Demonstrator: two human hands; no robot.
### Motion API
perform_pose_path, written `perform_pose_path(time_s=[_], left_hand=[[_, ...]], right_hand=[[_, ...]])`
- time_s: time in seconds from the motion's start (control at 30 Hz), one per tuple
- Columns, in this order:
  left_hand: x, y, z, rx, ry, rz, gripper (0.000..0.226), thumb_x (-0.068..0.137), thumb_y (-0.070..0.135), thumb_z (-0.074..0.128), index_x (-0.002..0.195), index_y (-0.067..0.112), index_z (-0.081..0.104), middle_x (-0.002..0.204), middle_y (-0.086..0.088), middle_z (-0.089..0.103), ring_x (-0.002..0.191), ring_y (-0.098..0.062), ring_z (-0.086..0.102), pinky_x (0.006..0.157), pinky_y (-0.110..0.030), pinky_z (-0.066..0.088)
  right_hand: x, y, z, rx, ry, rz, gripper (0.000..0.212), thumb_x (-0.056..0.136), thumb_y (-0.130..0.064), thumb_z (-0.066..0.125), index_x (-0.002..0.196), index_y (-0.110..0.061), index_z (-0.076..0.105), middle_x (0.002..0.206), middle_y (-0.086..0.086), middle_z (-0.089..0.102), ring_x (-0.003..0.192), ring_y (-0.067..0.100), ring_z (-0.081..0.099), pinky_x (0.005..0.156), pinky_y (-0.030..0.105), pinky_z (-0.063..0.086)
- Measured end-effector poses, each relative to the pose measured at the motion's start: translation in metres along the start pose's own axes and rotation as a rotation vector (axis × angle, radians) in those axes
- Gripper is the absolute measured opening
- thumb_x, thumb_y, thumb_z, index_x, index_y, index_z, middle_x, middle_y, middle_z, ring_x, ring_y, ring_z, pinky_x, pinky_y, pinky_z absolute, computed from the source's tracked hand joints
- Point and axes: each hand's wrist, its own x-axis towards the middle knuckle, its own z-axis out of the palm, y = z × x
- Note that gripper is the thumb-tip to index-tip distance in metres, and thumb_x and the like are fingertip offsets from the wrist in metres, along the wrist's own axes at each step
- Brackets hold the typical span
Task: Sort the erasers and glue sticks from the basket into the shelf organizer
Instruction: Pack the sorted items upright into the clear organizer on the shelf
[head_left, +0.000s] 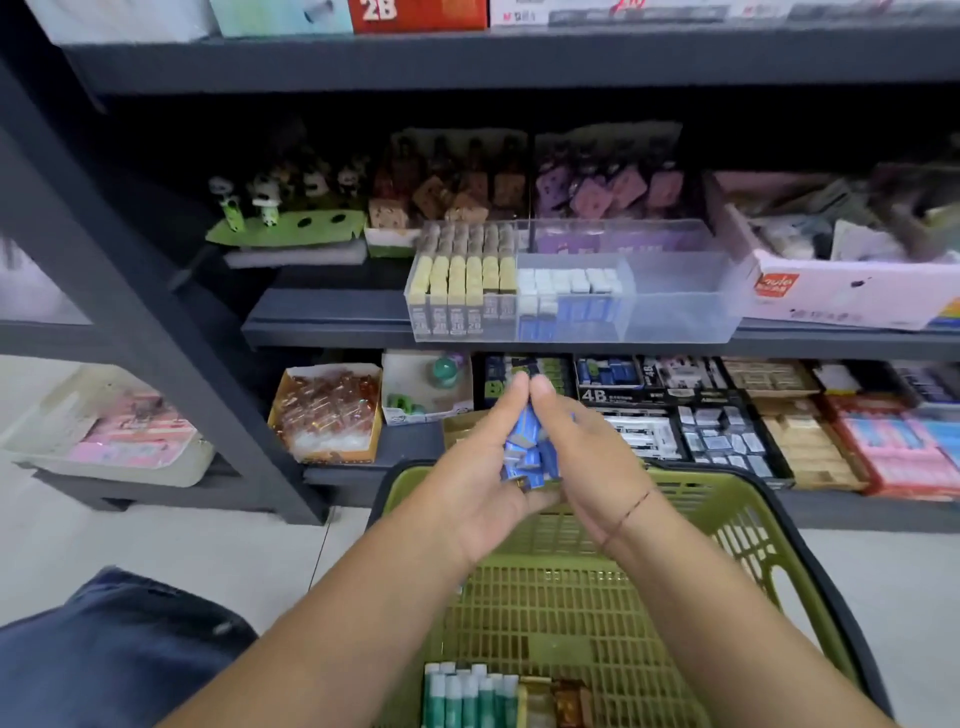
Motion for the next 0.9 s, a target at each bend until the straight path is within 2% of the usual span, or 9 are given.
perform_pose_path(time_s=[0.1,0.2,0.3,0.37,0.53,0.6,0.7,0.8,0.9], left_hand=[[-0.009,0.007,0.011,-0.047,0.012,0.035,0.048,0.089,0.045,0.055,0.121,0.010,0.063,0.109,-0.008,0.072,0.098,-0.017,0.070,0.076,-0.038,0.058],[-0.015,0.014,0.015,-0.068,-0.010,0.023,0.045,0.082,0.043,0.059,0.113,0.010,0.066,0.106,-0.009,0.073,0.093,-0.016,0.071,0.071,-0.033,0.059],[-0.016,0.020,0.013,-0.043,-0.056,0.010,0.049,0.079,0.040,0.062,0.117,0.010,0.065,0.111,-0.012,0.071,0.096,-0.019,0.070,0.075,-0.033,0.058],[-0.015,0.022,0.011,-0.051,-0.079,0.007,0.045,0.076,0.038,0.064,0.113,0.012,0.068,0.109,-0.012,0.072,0.095,-0.020,0.070,0.079,-0.037,0.057],[-0.011,0.018,0.016,-0.130,-0.093,0.033,0.022,0.087,0.030,0.062,0.097,0.013,0.072,0.096,-0.009,0.074,0.082,-0.018,0.072,0.076,-0.036,0.058],[-0.009,0.016,0.019,-0.178,-0.092,0.037,0.019,0.087,0.028,0.062,0.089,0.012,0.072,0.090,-0.009,0.074,0.076,-0.017,0.072,0.070,-0.033,0.058],[-0.008,0.015,0.022,-0.241,-0.058,0.041,0.021,0.080,0.030,0.066,0.086,0.011,0.070,0.083,-0.008,0.073,0.070,-0.017,0.071,0.069,-0.033,0.057],[-0.006,0.018,0.022,-0.314,-0.011,0.031,0.027,0.080,0.028,0.068,0.092,0.004,0.066,0.085,-0.014,0.073,0.073,-0.023,0.072,0.069,-0.038,0.057],[-0.007,0.027,0.022,-0.386,0.020,0.012,0.033,0.076,0.025,0.072,0.092,-0.002,0.064,0.087,-0.020,0.072,0.074,-0.029,0.072,0.067,-0.042,0.061]], right_hand=[[-0.003,-0.006,0.006,-0.114,0.096,-0.052,0.054,0.089,-0.064,0.040,0.098,-0.019,0.068,0.092,0.003,0.074,0.090,0.019,0.070,0.089,0.047,0.053],[-0.003,-0.012,0.009,-0.278,0.187,-0.153,0.068,0.076,-0.082,0.025,0.089,-0.030,0.067,0.088,-0.003,0.071,0.092,0.018,0.066,0.092,0.048,0.048],[-0.001,-0.014,0.007,-0.387,0.237,-0.203,0.082,0.072,-0.087,0.010,0.089,-0.030,0.068,0.090,-0.001,0.069,0.097,0.022,0.061,0.094,0.049,0.043],[0.001,-0.014,0.007,-0.362,0.220,-0.189,0.087,0.073,-0.089,0.007,0.095,-0.031,0.068,0.098,-0.001,0.067,0.103,0.021,0.060,0.096,0.048,0.044],[-0.001,-0.018,0.004,-0.154,0.273,-0.215,0.051,0.097,-0.052,0.024,0.098,-0.012,0.055,0.090,0.003,0.065,0.085,0.014,0.063,0.081,0.032,0.051],[0.000,-0.014,0.005,-0.095,0.351,-0.271,0.047,0.098,-0.048,0.029,0.095,-0.007,0.050,0.085,0.004,0.058,0.081,0.019,0.058,0.077,0.034,0.048],[-0.001,-0.008,0.007,-0.082,0.392,-0.321,0.035,0.099,-0.043,0.037,0.090,-0.011,0.050,0.085,0.005,0.056,0.083,0.025,0.057,0.077,0.036,0.048],[-0.006,-0.003,0.006,-0.054,0.333,-0.353,0.021,0.098,-0.035,0.046,0.089,-0.017,0.055,0.084,-0.001,0.059,0.078,0.012,0.057,0.073,0.023,0.048],[-0.009,0.003,0.000,-0.068,0.265,-0.418,0.019,0.088,-0.045,0.056,0.094,-0.029,0.064,0.098,-0.001,0.064,0.094,0.015,0.062,0.084,0.031,0.051]])
